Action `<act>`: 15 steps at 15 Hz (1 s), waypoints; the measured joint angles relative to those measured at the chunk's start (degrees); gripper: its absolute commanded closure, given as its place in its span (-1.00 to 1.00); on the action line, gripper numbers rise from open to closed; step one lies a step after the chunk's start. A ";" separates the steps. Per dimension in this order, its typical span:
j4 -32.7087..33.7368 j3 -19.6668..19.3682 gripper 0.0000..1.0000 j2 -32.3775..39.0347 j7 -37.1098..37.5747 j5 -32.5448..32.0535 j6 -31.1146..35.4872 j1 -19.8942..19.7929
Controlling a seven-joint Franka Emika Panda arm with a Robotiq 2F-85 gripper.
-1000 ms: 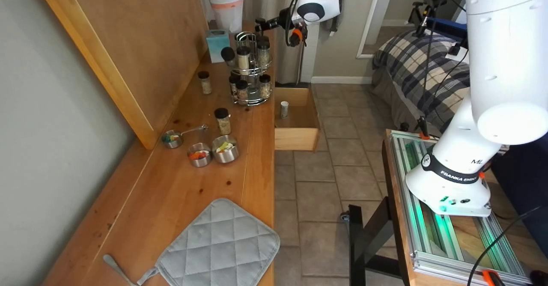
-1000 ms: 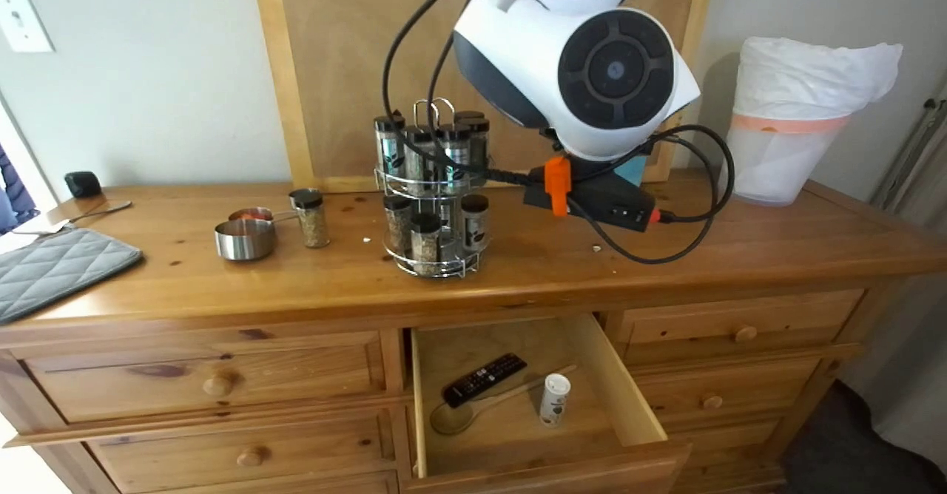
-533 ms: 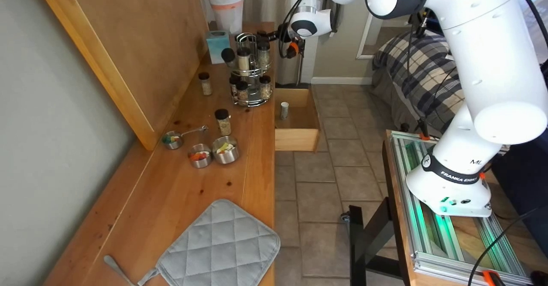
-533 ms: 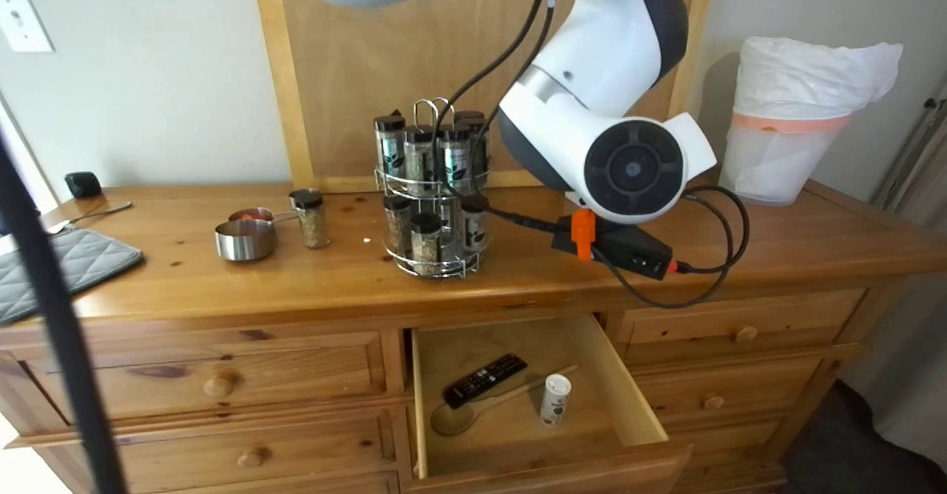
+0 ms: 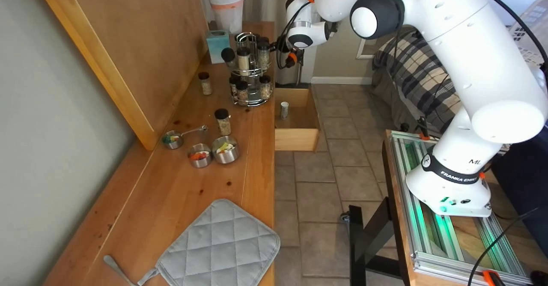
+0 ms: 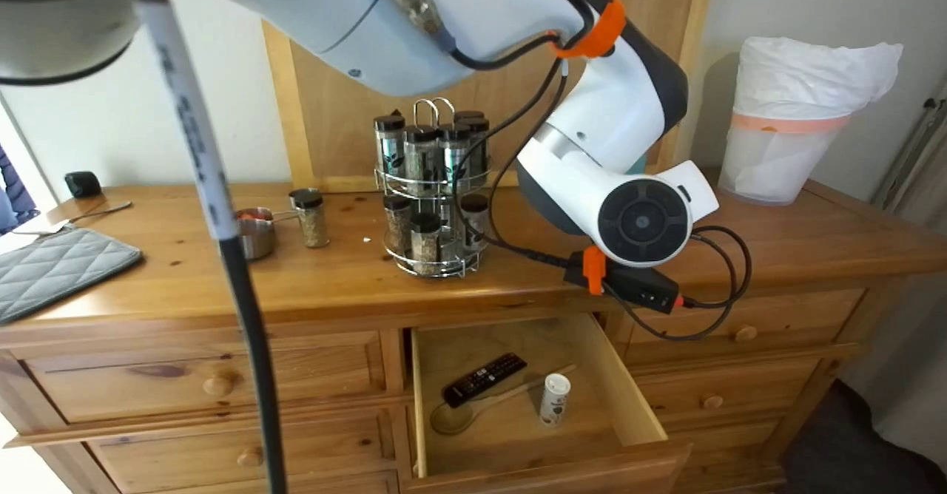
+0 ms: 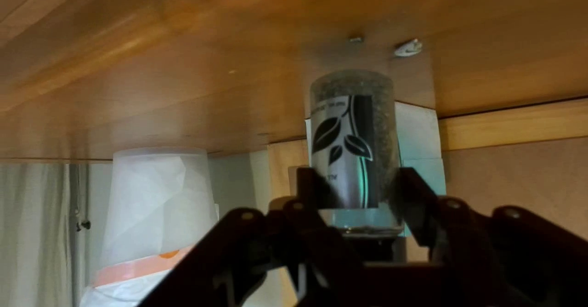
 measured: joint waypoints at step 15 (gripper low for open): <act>-0.20 -2.36 -1.00 -2.41 27.56 -24.89 6.42 2.98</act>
